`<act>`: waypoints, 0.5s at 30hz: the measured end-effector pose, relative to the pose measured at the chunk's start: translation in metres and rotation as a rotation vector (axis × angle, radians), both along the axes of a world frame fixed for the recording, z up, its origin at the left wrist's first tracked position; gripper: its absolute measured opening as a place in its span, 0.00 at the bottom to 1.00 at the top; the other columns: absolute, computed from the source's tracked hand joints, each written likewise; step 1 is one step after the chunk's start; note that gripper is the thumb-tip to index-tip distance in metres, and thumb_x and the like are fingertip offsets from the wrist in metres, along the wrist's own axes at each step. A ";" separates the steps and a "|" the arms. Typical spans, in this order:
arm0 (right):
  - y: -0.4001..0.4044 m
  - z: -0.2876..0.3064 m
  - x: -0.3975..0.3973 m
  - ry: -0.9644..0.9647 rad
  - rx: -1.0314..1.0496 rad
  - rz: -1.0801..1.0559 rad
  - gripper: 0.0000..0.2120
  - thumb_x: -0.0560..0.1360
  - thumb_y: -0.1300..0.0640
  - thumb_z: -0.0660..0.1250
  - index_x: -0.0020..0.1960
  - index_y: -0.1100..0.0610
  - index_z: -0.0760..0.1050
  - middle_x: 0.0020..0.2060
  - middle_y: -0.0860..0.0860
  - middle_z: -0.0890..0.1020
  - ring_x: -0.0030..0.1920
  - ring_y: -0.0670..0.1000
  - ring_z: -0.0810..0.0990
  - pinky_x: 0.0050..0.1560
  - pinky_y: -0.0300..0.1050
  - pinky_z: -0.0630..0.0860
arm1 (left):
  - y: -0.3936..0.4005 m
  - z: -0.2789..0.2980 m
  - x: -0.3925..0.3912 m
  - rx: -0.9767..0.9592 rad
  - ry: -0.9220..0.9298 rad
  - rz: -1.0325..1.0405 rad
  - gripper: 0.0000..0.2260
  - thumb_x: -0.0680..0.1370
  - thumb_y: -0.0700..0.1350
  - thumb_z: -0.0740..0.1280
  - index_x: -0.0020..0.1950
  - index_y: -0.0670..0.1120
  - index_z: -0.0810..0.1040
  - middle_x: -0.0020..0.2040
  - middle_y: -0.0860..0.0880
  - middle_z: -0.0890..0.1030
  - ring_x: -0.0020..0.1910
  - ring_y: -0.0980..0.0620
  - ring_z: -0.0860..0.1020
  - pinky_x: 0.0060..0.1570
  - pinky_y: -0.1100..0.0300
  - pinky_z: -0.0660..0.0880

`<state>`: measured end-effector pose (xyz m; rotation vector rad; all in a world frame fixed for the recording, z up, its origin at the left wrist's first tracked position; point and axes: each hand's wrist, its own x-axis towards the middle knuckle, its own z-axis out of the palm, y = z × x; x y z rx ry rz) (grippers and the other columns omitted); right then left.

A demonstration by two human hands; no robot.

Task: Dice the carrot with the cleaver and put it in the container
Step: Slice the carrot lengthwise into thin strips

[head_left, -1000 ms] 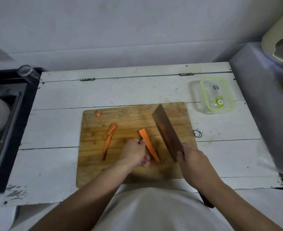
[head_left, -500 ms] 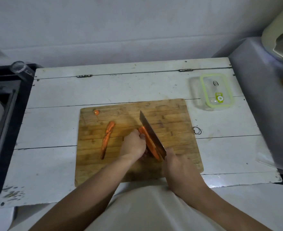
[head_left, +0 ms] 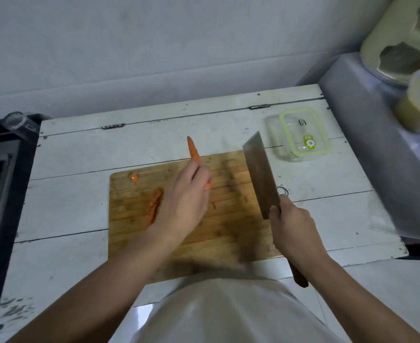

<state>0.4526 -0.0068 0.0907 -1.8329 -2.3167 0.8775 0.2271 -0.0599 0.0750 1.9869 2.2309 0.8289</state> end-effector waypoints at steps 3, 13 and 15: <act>0.002 -0.002 0.000 -0.018 0.026 0.042 0.12 0.83 0.55 0.53 0.63 0.56 0.69 0.35 0.55 0.78 0.38 0.61 0.76 0.38 0.54 0.74 | -0.026 -0.039 0.022 -0.304 0.107 -0.070 0.11 0.79 0.44 0.71 0.60 0.48 0.75 0.61 0.48 0.72 0.56 0.49 0.78 0.53 0.56 0.79; -0.019 -0.009 -0.013 -0.053 -0.032 0.208 0.10 0.83 0.54 0.54 0.59 0.55 0.71 0.43 0.55 0.79 0.42 0.61 0.77 0.43 0.51 0.75 | -0.014 -0.039 0.018 -0.702 -0.989 0.607 0.06 0.86 0.49 0.61 0.55 0.47 0.72 0.43 0.44 0.84 0.35 0.48 0.86 0.38 0.51 0.85; -0.023 -0.013 -0.024 -0.084 0.003 0.247 0.12 0.83 0.53 0.54 0.59 0.54 0.73 0.47 0.56 0.81 0.45 0.60 0.79 0.47 0.52 0.77 | -0.004 -0.043 0.026 -0.755 -1.031 0.568 0.04 0.85 0.48 0.62 0.55 0.48 0.71 0.43 0.42 0.85 0.35 0.47 0.86 0.38 0.51 0.85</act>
